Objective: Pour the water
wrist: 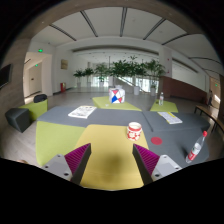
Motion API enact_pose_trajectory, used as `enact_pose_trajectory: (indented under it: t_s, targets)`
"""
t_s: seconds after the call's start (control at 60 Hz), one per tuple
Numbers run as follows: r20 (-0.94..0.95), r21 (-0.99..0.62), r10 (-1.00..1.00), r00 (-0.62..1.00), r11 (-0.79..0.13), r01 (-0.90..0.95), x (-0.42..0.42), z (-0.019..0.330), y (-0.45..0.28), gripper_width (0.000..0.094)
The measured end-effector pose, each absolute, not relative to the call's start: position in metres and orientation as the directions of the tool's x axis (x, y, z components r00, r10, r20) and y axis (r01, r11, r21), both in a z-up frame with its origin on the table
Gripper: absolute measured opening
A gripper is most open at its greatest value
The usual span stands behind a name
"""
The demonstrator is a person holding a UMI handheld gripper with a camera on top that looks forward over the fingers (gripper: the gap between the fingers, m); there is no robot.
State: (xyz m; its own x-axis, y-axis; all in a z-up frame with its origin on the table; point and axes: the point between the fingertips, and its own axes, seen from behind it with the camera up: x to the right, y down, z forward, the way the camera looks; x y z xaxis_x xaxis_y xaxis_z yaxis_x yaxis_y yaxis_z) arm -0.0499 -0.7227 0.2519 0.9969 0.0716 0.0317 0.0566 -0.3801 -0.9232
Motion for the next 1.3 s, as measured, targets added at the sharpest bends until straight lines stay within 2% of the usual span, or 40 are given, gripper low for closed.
enact_pose_trajectory:
  t_s: [0.117,0.4,0.55,0.7,0.95,1.067,1.1,1.117,1.167,1.25,1.3]
  targets:
    - [0.02,-0.915,0.019,1.0,-0.403,0.026,-0.011,0.228,-0.711,0.0859]
    - [0.076,-0.874,-0.14,0.987,-0.486,-0.002,0.186,0.122,-0.709,0.0859]
    - [0.094,-0.87,-0.224,0.97,-0.492,-0.029,0.288,0.084,-0.72,0.0858]
    - [0.089,-0.889,-0.297,0.951,-0.454,-0.058,0.378,0.072,-0.713,0.086]
    - [0.07,-0.935,-0.37,0.926,-0.347,-0.068,0.483,0.088,-0.656,0.0848]
    - [0.063,-0.946,-0.381,0.923,-0.318,-0.066,0.499,0.091,-0.639,0.078]
    - [0.06,-0.949,-0.379,0.923,-0.308,-0.064,0.509,0.091,-0.623,0.0733]
    - [0.058,-0.951,-0.379,0.923,-0.304,-0.065,0.51,0.09,-0.621,0.0656]
    - [0.049,-0.954,-0.377,0.925,-0.291,-0.069,0.502,0.088,-0.616,0.0527]
    - [0.053,-0.958,-0.368,0.928,-0.282,-0.057,0.506,0.091,-0.61,0.048]
    - [0.056,-0.957,-0.379,0.924,-0.284,-0.059,0.507,0.091,-0.612,0.04]
